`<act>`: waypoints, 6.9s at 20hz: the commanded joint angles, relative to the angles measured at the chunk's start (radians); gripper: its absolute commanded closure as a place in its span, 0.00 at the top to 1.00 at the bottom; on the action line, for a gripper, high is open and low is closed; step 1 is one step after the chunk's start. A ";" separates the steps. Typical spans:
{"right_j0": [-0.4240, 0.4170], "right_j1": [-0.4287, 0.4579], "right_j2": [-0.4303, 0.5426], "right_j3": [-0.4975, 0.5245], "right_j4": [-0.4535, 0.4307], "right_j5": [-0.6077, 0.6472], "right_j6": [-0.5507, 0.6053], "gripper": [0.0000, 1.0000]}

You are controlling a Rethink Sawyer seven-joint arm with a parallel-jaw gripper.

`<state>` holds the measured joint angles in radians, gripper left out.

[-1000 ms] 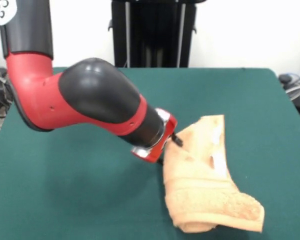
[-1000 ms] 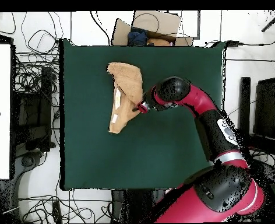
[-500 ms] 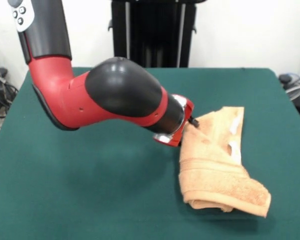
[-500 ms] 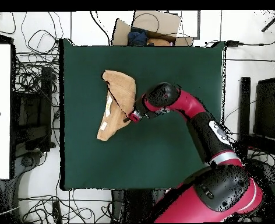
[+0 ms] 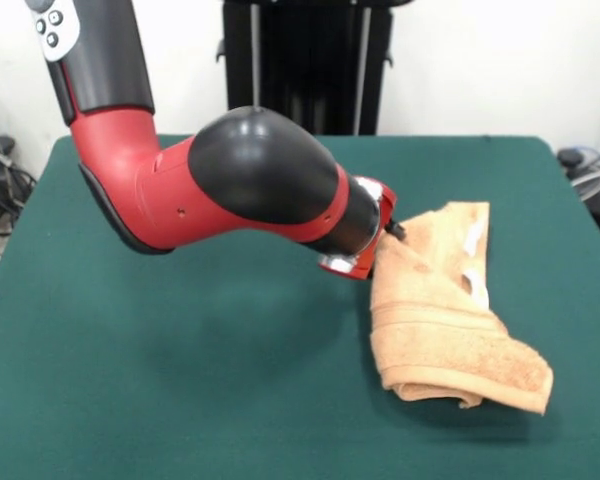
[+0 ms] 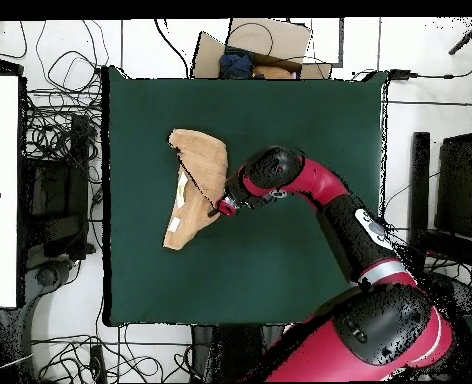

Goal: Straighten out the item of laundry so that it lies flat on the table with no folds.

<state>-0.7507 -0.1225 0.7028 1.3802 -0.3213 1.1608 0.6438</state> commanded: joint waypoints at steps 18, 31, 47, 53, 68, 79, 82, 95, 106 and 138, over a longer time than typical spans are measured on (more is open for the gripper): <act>0.004 -0.009 0.038 0.031 -0.125 -0.008 -0.220 1.00; -0.016 -0.033 0.057 0.038 -0.158 0.063 -0.269 1.00; -0.027 -0.036 0.028 0.028 -0.185 0.059 -0.372 1.00; -0.014 -0.042 0.008 0.003 -0.199 0.101 -0.415 1.00; 0.100 -0.123 -0.128 -0.057 -0.124 -0.111 0.090 1.00; 0.154 -0.129 -0.214 -0.041 0.098 -0.121 0.390 1.00; 0.184 -0.122 -0.256 -0.049 0.147 -0.151 0.465 1.00; 0.176 -0.124 -0.262 -0.022 0.195 -0.235 0.507 1.00; 0.141 -0.176 -0.265 -0.057 0.165 -0.146 0.425 1.00; 0.265 -0.180 -0.290 -0.241 0.162 0.029 0.526 1.00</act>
<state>-0.5589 -0.3262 0.4716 1.1635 -0.1588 1.1227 0.9422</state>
